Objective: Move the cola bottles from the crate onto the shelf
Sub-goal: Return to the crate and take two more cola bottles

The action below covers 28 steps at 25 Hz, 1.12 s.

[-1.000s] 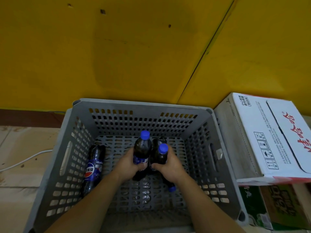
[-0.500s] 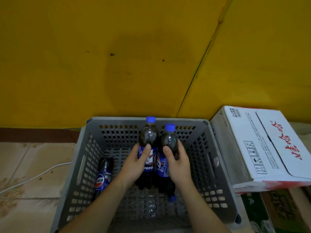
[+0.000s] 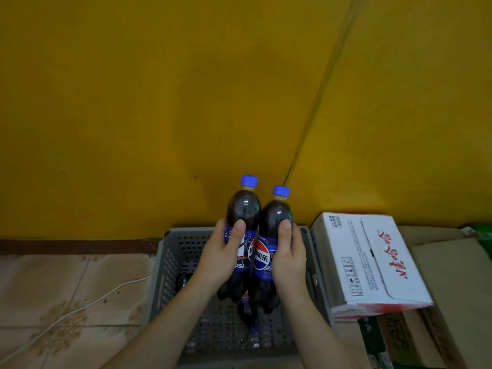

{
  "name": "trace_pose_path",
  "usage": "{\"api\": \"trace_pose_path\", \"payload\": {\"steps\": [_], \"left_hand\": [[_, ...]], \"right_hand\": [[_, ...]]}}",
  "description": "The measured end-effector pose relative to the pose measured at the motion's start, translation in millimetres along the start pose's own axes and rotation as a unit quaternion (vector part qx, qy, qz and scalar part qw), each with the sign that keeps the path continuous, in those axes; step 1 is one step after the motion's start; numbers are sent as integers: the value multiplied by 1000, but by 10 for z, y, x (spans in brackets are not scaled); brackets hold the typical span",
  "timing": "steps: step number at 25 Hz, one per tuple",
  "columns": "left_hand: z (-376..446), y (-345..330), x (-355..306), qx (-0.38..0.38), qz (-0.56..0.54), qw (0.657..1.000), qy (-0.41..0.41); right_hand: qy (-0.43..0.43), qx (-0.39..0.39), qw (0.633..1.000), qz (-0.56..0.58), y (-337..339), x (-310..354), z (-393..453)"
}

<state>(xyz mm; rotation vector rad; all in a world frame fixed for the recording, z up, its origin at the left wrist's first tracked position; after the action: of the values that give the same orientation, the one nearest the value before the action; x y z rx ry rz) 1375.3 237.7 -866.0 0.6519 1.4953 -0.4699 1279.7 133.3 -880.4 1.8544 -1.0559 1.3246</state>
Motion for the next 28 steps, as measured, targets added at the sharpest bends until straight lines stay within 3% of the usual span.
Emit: {"api": "trace_pose_path", "payload": {"steps": [7,13,17,22,28], "left_hand": [[-186,147,-2013,-1,-33,999,-22],[-389,303,-3655,-1,-96,995,-16],[-577,415,-4686,10,-84,994,-73],[-768,603,-5545,-10,-93,988,-123],[-1002,936,-6009,-32,-81,982,-165]], "right_hand": [[22,-31,999,-26,154,1859,-657],[36,-15,999,-33,279,3491,-1261],[52,0,998,-38,364,4445,-1703],[51,0,998,-21,313,5144,-2077],[89,10,996,-20,148,5578,-2518]]}}
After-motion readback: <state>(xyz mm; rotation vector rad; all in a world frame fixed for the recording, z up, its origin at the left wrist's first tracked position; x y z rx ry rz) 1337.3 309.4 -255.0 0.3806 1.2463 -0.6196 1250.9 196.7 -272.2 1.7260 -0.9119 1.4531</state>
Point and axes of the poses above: each hand's wrist, its own z-axis towards the middle knuckle, its own y-axis out of the back of the hand, x = y × z, the point moved 2 cm from there along z, towards the middle knuckle, and after that the axes turned 11 degrees about -y, right-handed, at the moved point
